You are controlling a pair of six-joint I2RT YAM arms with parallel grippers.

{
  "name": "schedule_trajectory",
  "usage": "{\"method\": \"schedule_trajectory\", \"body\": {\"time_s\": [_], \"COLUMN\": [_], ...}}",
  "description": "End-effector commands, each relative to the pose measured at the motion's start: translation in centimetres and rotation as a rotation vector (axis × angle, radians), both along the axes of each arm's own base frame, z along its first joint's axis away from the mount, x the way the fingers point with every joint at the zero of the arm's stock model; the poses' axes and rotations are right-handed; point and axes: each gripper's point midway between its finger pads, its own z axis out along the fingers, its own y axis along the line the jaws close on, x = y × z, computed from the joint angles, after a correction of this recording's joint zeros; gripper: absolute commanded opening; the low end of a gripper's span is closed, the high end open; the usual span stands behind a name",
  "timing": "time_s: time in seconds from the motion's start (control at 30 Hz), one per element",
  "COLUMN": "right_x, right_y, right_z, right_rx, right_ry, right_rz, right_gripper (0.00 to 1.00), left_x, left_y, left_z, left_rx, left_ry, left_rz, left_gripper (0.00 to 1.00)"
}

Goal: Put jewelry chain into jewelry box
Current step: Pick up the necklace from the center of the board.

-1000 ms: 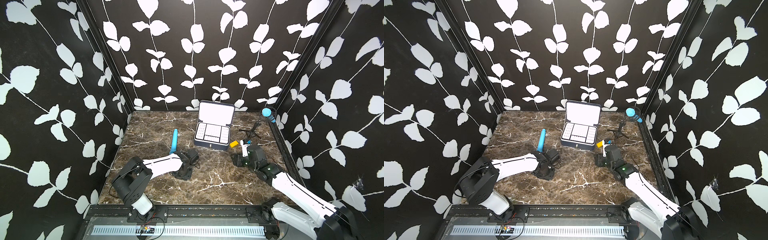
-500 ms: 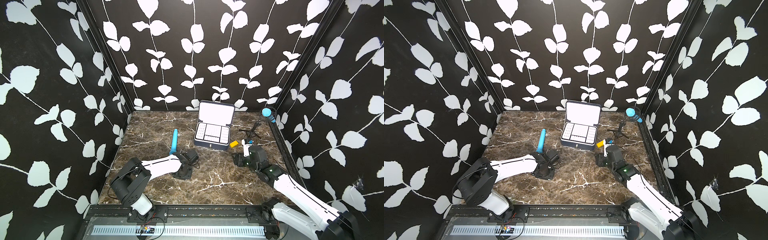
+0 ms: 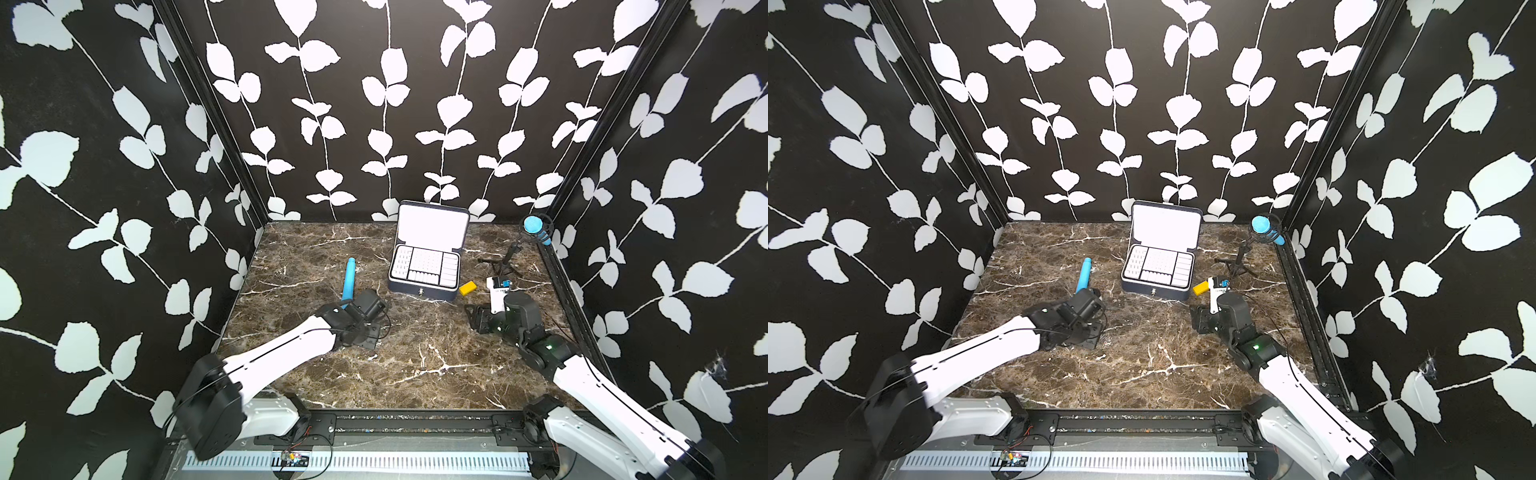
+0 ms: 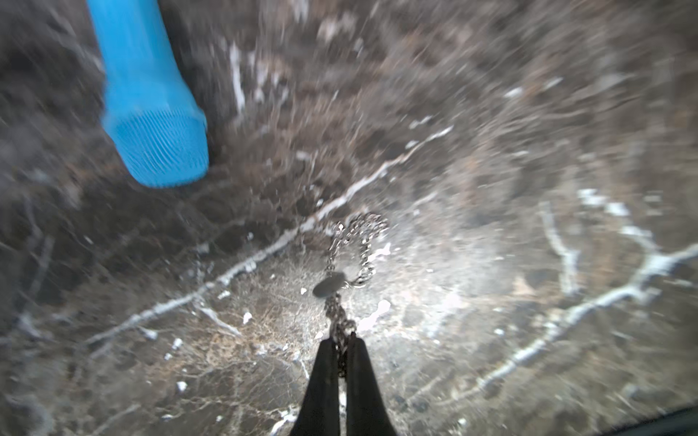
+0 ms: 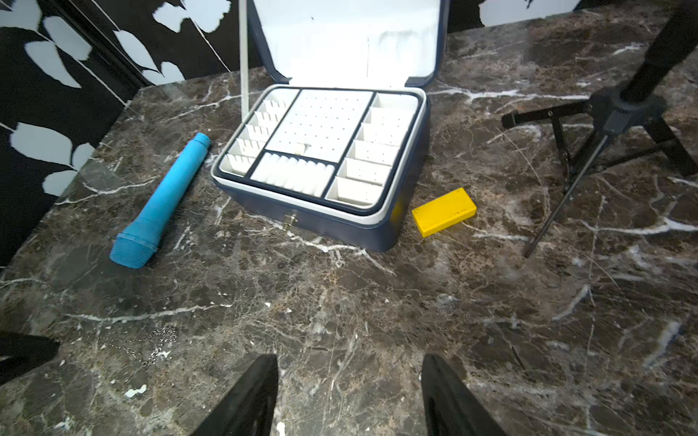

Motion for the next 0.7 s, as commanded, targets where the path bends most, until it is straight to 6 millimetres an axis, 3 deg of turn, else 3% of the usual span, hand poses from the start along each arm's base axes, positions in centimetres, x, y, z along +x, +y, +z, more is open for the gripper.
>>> {"method": "schedule_trajectory", "body": {"time_s": [0.0, 0.13, 0.33, 0.67], "right_x": [0.0, -0.3, -1.9, -4.9], "right_y": [2.2, 4.7, 8.8, 15.6], "right_z": [3.4, 6.2, 9.6, 11.8], "right_rx": [0.079, 0.144, 0.174, -0.036], "right_ry": [-0.127, -0.173, -0.292, -0.656], "right_rz": [0.117, 0.243, 0.439, 0.647], "right_gripper": [0.62, 0.62, 0.62, 0.58], "left_x": [0.1, 0.1, -0.4, -4.1], "left_y": [-0.5, -1.6, -3.2, -6.8], "left_z": [4.5, 8.8, 13.5, 18.8], "left_rx": [-0.039, -0.103, -0.176, -0.422], "left_ry": [-0.098, -0.202, -0.338, -0.648], "left_rz": [-0.125, -0.244, -0.413, -0.783], "left_gripper": [0.0, 0.0, 0.0, 0.0]}}
